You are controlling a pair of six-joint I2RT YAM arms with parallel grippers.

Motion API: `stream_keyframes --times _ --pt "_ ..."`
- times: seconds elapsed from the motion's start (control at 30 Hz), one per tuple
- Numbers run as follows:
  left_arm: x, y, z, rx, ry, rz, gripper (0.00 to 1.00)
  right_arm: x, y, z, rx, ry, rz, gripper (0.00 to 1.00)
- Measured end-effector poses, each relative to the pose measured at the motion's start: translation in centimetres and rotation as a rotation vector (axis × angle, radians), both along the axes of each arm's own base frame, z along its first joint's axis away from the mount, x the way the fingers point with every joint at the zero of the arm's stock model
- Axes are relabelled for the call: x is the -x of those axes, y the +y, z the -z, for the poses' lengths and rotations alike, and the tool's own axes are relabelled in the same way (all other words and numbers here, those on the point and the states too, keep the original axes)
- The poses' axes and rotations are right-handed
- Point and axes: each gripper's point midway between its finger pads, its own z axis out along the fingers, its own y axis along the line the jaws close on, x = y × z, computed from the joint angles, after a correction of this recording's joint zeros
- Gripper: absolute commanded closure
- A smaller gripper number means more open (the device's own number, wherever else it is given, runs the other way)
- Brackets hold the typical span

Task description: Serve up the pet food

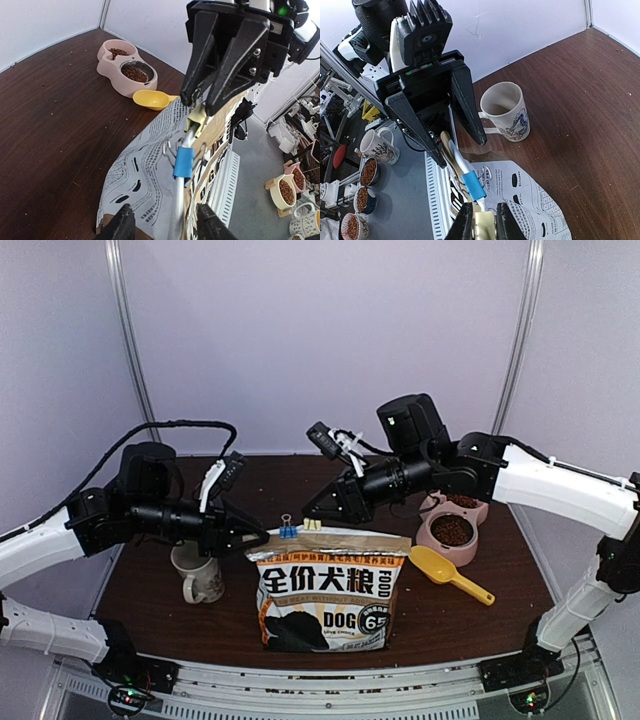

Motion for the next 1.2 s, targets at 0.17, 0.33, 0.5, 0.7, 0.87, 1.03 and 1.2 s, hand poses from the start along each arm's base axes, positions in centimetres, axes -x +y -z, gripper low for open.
stream_keyframes --times 0.17,0.33,0.5,0.7,0.87,1.03,1.2 --pt "0.0 0.0 0.4 -0.006 0.009 0.003 0.72 0.1 -0.2 0.3 0.019 -0.012 -0.006 1.00" --pt "0.2 -0.1 0.5 -0.006 0.016 0.009 0.94 0.2 -0.4 1.0 0.048 -0.019 -0.016 1.00" --pt "0.2 -0.1 0.5 -0.002 0.011 0.015 1.00 0.3 -0.7 1.4 0.067 -0.032 -0.029 1.00" --pt "0.2 -0.1 0.5 0.000 0.010 0.013 1.00 0.3 -1.6 1.2 0.080 -0.045 -0.026 1.00" --pt "0.2 -0.1 0.5 0.000 0.009 0.012 1.00 0.3 -3.5 1.3 0.102 -0.041 -0.009 1.00" --pt "0.2 -0.1 0.5 0.000 0.009 0.011 1.00 0.3 -5.0 1.5 0.127 -0.041 -0.005 1.00" --pt "0.2 -0.1 0.5 0.000 0.009 0.011 1.00 0.2 -5.9 1.7 0.146 -0.041 -0.010 1.00"
